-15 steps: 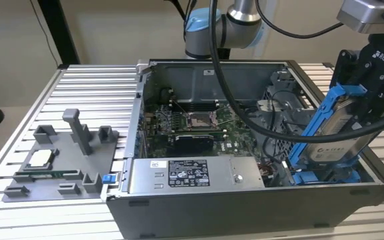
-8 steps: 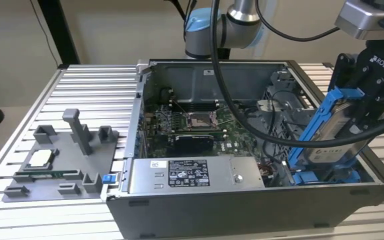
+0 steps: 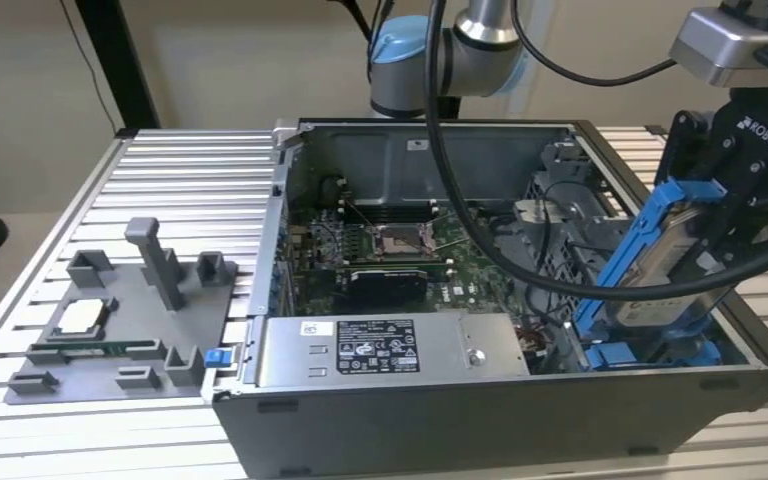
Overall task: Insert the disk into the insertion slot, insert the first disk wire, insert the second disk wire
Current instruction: 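Insert the disk into the insertion slot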
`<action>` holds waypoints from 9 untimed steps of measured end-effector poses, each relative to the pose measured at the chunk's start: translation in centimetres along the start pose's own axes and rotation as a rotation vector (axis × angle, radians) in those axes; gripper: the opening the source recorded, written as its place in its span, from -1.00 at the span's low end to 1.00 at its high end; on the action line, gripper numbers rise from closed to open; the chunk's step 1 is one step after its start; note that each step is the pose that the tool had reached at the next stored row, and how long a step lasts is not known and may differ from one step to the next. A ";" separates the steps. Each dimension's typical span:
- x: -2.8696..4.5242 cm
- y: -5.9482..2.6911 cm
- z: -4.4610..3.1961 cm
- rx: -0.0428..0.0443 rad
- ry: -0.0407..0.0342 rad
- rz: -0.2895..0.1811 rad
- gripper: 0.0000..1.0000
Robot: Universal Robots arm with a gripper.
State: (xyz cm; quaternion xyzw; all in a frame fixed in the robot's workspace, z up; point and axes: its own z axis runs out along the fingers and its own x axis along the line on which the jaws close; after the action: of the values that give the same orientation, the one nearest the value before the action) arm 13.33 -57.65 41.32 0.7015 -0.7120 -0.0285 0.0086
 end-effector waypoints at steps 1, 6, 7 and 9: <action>-0.02 -0.04 0.03 -0.0001 -0.0005 0.000 -1.00; -0.04 -0.17 0.25 -0.0009 -0.0051 -0.001 -1.00; -0.03 -0.19 0.33 -0.0012 -0.0062 -0.001 -1.00; -0.03 -0.24 0.45 -0.0019 -0.0079 -0.001 -1.00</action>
State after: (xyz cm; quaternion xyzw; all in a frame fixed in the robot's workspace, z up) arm 13.54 -57.60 40.86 0.7018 -0.7116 -0.0319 0.0064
